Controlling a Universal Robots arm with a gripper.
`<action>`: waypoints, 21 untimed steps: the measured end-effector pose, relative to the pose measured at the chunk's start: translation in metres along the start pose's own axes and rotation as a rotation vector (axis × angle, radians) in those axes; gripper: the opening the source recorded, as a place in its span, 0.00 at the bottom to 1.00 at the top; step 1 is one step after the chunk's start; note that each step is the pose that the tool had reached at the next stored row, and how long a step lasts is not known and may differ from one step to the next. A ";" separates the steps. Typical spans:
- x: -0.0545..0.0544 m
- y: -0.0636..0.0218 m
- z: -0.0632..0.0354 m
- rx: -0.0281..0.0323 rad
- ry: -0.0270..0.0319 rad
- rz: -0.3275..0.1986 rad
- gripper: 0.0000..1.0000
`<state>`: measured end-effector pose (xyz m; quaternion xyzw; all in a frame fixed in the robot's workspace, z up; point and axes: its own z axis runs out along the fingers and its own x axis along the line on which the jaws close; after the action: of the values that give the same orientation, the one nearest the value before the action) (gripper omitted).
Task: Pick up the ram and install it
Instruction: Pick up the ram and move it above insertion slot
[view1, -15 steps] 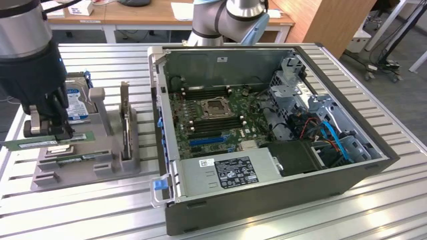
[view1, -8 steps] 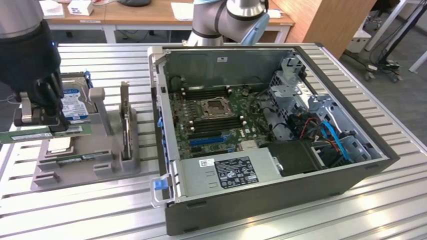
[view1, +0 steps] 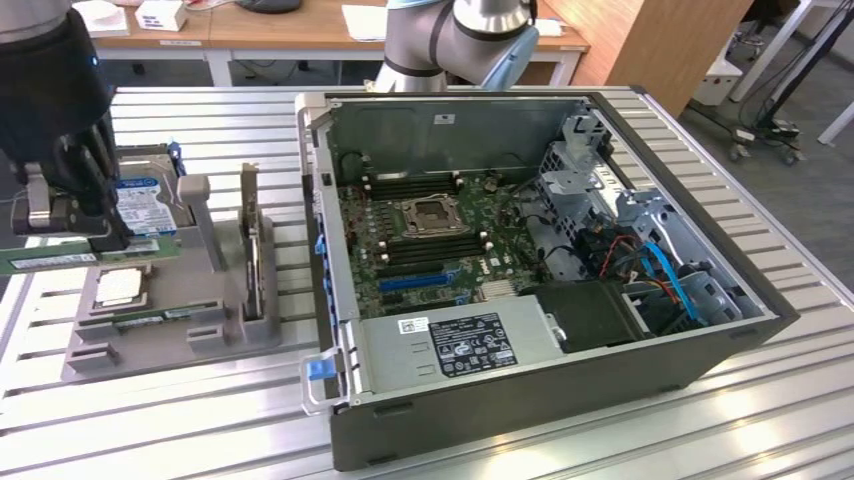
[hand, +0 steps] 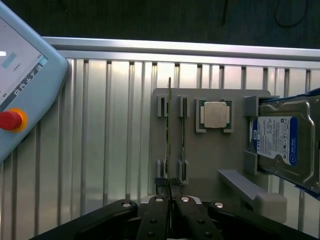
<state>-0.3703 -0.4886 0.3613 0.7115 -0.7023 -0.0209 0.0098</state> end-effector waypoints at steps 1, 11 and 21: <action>0.000 0.0001 -0.0023 -0.0001 0.0000 0.000 0.11; 0.000 0.0011 -0.0253 -0.0001 0.0000 0.000 0.11; -0.001 0.0021 -0.0485 0.0000 0.0000 0.000 0.11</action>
<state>-0.3703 -0.4886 0.4098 0.7115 -0.7023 -0.0209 0.0098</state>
